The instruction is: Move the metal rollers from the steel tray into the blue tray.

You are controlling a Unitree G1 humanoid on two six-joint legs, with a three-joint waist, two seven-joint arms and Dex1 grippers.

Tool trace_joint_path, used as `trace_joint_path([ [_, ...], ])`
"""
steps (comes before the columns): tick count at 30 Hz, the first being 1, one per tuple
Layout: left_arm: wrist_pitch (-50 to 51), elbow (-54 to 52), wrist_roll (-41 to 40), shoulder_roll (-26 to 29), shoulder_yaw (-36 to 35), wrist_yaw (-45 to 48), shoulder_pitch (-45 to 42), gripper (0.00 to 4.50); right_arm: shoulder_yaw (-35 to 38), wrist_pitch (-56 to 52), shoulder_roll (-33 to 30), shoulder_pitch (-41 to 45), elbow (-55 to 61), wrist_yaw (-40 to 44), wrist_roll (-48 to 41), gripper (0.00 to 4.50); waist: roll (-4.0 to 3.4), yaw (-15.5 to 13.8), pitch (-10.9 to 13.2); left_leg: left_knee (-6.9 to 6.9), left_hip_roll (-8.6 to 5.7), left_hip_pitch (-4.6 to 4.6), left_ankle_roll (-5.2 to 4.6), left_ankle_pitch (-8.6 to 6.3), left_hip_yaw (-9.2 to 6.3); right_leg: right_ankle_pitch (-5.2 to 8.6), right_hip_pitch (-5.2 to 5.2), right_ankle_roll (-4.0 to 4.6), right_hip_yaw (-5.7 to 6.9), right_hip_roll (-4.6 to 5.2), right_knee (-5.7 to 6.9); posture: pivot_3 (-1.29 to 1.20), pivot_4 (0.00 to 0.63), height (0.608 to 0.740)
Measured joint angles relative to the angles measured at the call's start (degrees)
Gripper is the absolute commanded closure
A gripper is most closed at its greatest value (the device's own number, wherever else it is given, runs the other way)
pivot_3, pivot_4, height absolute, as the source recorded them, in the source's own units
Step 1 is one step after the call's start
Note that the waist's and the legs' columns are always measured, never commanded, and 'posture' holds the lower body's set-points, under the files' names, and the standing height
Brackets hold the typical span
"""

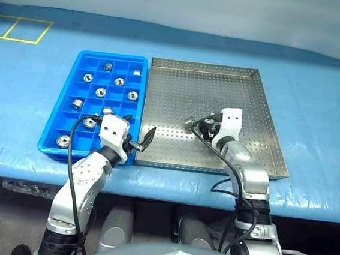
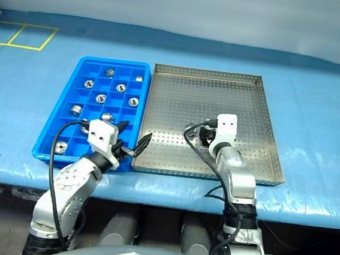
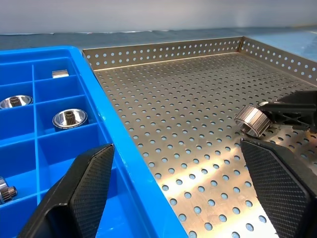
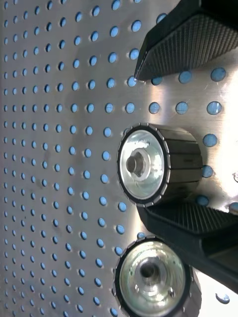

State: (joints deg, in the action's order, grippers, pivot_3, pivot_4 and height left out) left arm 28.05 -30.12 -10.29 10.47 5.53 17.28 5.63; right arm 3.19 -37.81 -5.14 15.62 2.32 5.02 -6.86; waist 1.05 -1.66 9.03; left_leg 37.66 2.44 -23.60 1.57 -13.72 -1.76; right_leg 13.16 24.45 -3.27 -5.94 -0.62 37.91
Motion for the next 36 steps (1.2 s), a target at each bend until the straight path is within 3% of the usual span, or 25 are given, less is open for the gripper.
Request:
trace_joint_path([
  [4, -0.3, 0.0, 0.0, -0.2, -0.6, -0.8, 0.2, 0.0, -0.2, -0.4, -0.1, -0.4, 2.3, 0.2, -0.3, 2.71, -0.01, 0.0, 0.0, -0.01, 0.0, -0.01, 0.0, 0.0, 0.0, -0.02, 0.02, -0.03, -0.01, 0.0, 0.0, 0.2, 0.15, 0.74],
  [14, -2.1, -0.8, 0.1, -1.5, -4.4, -4.5, 4.3, 0.0, -9.0, -3.8, -0.6, 5.5, 11.8, 3.4, 0.0, 2.71, -0.02, -0.2, 0.0, -0.04, 0.04, 0.01, 0.0, 0.0, -0.01, -0.01, 0.04, -0.02, 0.0, -0.03, 0.04, 0.28, 0.15, 0.74],
  [23, -2.8, -6.1, 0.8, -2.0, -7.9, -8.8, 9.9, 0.0, -19.3, -1.2, 3.7, 12.1, 3.1, 7.7, 1.6, 2.71, 0.0, -3.0, 0.0, -0.11, 0.01, -0.03, 0.0, 0.0, -0.04, 0.01, 0.06, 0.02, 0.04, 0.01, -0.05, 0.42, 0.15, 0.74],
  [36, -3.4, -8.3, 1.1, -3.3, -7.0, -11.0, 13.1, 0.0, -26.0, -3.6, 3.7, 11.6, 2.9, 13.7, 2.0, 2.71, -0.01, -6.9, 0.0, -0.14, 0.02, -0.05, 0.01, 0.0, -0.03, 0.08, 0.12, 0.12, 0.08, 0.0, -0.1, 0.41, 0.15, 0.74],
])
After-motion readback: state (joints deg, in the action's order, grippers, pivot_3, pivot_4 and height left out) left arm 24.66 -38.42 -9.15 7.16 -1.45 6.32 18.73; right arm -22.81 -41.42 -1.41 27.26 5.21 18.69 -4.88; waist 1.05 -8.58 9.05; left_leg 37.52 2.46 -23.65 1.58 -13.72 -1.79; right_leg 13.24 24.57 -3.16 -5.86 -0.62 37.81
